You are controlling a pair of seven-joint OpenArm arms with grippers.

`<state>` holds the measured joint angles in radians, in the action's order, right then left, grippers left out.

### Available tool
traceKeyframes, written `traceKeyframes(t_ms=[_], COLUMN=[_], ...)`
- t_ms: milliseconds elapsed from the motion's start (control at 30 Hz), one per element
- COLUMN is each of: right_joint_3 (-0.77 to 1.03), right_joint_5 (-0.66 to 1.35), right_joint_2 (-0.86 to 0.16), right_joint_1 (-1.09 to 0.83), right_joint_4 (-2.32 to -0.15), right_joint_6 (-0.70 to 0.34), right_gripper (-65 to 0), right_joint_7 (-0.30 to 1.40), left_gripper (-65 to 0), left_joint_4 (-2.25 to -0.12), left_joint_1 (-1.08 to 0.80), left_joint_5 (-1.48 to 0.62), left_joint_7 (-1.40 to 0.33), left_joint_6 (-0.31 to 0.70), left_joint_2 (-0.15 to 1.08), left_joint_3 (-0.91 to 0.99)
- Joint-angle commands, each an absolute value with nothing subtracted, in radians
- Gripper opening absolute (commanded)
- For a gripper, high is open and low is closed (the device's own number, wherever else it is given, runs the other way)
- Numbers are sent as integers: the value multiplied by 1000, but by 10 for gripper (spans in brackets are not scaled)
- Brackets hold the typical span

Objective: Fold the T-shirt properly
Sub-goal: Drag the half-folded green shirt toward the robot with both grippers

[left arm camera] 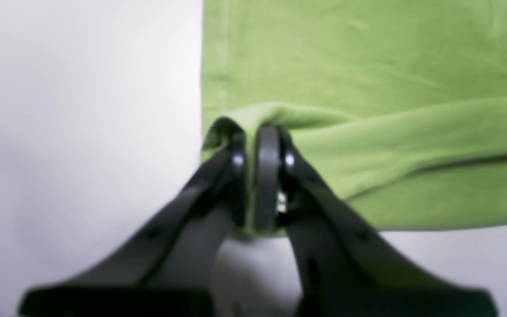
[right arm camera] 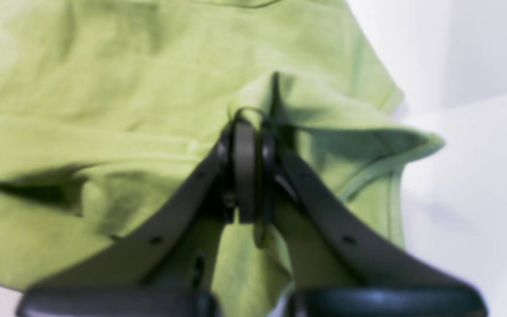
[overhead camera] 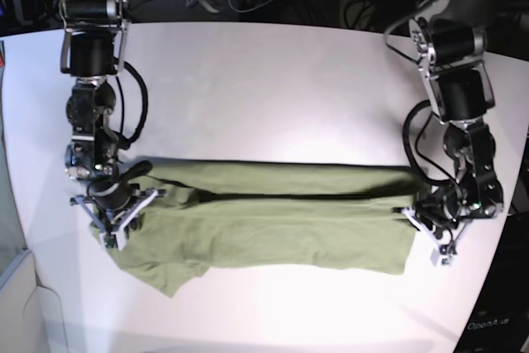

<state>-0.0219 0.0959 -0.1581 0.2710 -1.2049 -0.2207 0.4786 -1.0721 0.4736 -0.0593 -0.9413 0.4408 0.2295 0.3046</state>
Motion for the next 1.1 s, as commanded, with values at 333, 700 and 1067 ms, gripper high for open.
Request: traceKeyframes(t_ms=[333,700,1067], right_joint_3=[-16,-15,-13], right_joint_5=[99,99,99], right_joint_2=[-197,-208,-214], right_joint_1=[298,288,259], right_joint_4=[-1221,-1227,-1242], right_joint_6=[-229,-231,-231], right_gripper=[-474,-268,-599], right_joint_7=[453,453,437], left_gripper=[-633,-183,-615], left_joint_4=[-1093,-1095,-1095], left_joint_1=[504,504,504], left_joint_5=[-70,-71,-71], left_joint_7=[-928,-917,-918], left_joint_6=[444,444,446], left_joint_2=[239,239,214], left_joint_3=[306,325,348])
